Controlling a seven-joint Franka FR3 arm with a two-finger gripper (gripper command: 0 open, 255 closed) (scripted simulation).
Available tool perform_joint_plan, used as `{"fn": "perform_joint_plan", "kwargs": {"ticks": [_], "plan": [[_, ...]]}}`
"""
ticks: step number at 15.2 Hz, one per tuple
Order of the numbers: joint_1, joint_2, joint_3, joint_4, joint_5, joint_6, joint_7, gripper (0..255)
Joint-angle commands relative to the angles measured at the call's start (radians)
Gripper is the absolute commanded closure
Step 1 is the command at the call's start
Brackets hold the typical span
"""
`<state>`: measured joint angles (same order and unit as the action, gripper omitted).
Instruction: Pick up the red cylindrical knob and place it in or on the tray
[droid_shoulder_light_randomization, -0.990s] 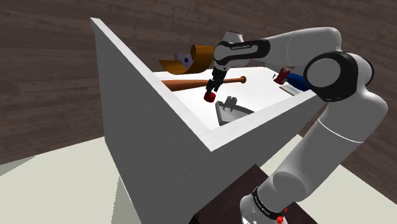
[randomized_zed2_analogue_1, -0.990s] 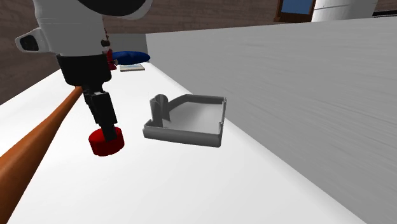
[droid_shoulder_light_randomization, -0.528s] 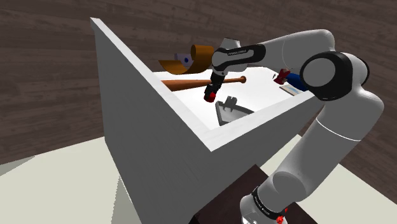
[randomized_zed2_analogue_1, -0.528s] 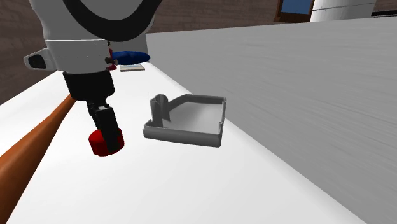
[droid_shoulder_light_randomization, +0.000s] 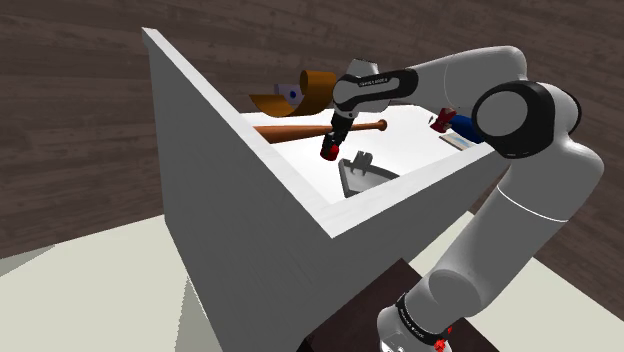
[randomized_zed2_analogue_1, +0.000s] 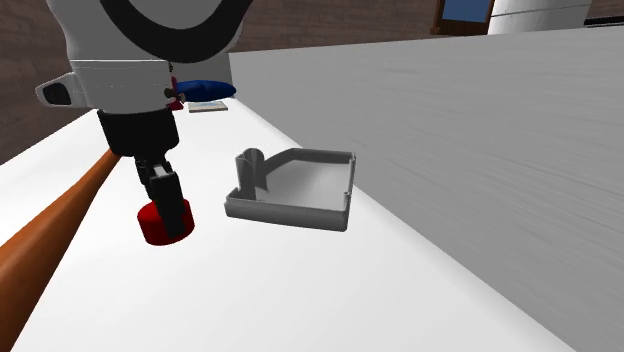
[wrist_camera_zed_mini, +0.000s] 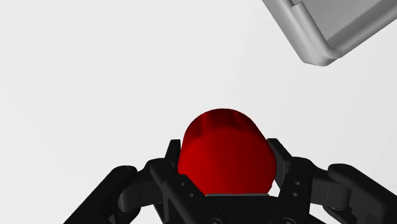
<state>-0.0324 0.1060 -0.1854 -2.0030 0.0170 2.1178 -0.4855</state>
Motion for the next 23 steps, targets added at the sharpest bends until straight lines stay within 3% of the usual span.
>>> {"fn": "perform_joint_plan", "kwargs": {"ticks": [1,7,23], "plan": [[0.0,0.003,0.0,-0.003,0.0,-0.001,0.0,255],[0.0,0.003,0.0,-0.003,0.0,-0.001,0.0,255],[0.003,-0.057,0.0,0.142,-0.013,-0.205,0.009,255]]}}
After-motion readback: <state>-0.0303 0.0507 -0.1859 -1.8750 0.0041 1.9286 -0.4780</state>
